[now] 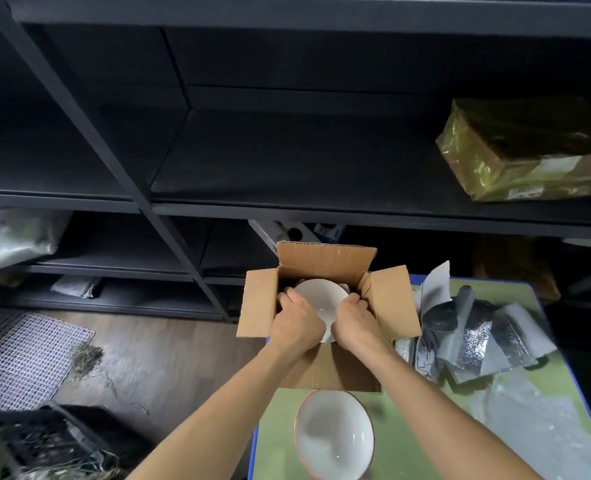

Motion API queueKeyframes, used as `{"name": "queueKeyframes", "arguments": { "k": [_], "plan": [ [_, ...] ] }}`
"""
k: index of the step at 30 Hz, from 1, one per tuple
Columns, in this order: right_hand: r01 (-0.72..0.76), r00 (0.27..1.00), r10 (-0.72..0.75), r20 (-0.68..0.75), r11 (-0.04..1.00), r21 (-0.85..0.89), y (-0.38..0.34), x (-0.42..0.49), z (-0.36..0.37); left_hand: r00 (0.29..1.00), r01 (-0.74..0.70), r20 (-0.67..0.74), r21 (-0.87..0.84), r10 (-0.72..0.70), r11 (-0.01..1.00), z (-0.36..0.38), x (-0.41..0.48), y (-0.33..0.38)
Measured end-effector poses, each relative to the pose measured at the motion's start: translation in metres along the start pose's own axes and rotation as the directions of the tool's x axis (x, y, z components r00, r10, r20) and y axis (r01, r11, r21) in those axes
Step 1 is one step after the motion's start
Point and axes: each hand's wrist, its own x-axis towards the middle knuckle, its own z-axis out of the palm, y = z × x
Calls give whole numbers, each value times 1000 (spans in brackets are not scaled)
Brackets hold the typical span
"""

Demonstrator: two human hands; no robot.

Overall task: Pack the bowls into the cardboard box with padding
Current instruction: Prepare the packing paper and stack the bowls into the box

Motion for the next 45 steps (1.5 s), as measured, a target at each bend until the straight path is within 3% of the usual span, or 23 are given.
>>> {"name": "queueKeyframes", "arguments": {
  "k": [6, 13, 24, 29, 32, 35, 38, 45],
  "plan": [
    [29, 1000, -30, -5, 999, -32, 0, 1, 2, 994, -94, -37, 159, 101, 983, 1, -1, -2],
    [98, 990, -104, -90, 992, -77, 4, -1, 7, 973, -179, -40, 501, 229, 847, -1, 9, -7],
    [74, 992, -87, -89, 988, -137, -4, 2, 2, 992, -99, -25, 460, 125, 882, -3, 20, -3],
    [128, 986, -146, -77, 973, -194, 3, -3, 0, 949, -244, -23, 581, 315, 777, -10, 10, -5],
    [192, 974, -212, -76, 958, -213, 6, -11, -5, 877, -303, -189, 497, 442, 813, -30, -1, -21],
    [271, 944, -305, -123, 933, -235, 3, -15, -7, 853, -288, -360, 283, 379, 915, -46, -4, -48],
    [285, 948, -311, -74, 927, -245, -10, -19, -2, 893, -245, -326, 226, 310, 943, -49, -7, -66],
    [69, 998, -61, 36, 936, -346, -52, -7, 14, 911, -252, -310, 107, 273, 962, -32, -13, -75]
  ]
}}
